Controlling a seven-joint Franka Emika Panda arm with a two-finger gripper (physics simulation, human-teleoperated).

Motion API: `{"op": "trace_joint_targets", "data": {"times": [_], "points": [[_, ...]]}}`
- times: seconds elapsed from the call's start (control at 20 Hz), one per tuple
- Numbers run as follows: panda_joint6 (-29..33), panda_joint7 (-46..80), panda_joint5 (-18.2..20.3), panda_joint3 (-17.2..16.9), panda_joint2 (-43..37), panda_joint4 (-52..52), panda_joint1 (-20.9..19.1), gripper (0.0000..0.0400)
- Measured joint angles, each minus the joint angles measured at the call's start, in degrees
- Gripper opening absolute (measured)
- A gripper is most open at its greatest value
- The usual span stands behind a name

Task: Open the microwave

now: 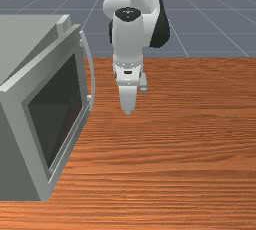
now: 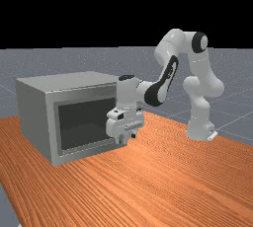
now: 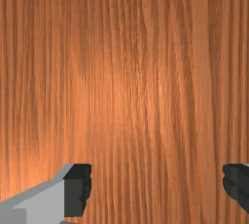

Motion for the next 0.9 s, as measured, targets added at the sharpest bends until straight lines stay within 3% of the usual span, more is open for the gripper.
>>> {"op": "trace_joint_targets", "data": {"times": [0.05,0.1,0.15,0.2,0.3,0.35,0.4,0.5,0.65,0.9], "points": [[0.0,0.0,0.0,0.0,0.0,0.0,0.0,0.0249],[0.0,0.0,0.0,0.0,0.0,0.0,0.0,0.0158],[-0.3,1.1,0.1,-0.2,-0.2,0.0,0.1,0.0253],[-0.4,1.7,0.2,-0.3,-0.4,0.0,0.2,0.0311],[-0.6,2.4,0.2,-0.5,-0.6,0.0,0.2,0.0367],[-7.9,13.0,0.1,-2.4,-5.1,-1.8,0.7,0.0225],[-13.6,23.8,0.4,-4.4,-10.4,-1.0,0.4,0.0138],[-18.3,48.2,0.9,-7.1,-16.8,-0.2,-0.5,0.0052],[-20.2,77.7,1.5,-8.0,-18.9,-0.7,0.8,0.0012],[-21.3,86.3,2.0,-8.6,-19.6,-1.1,1.4,0.0001]]}}
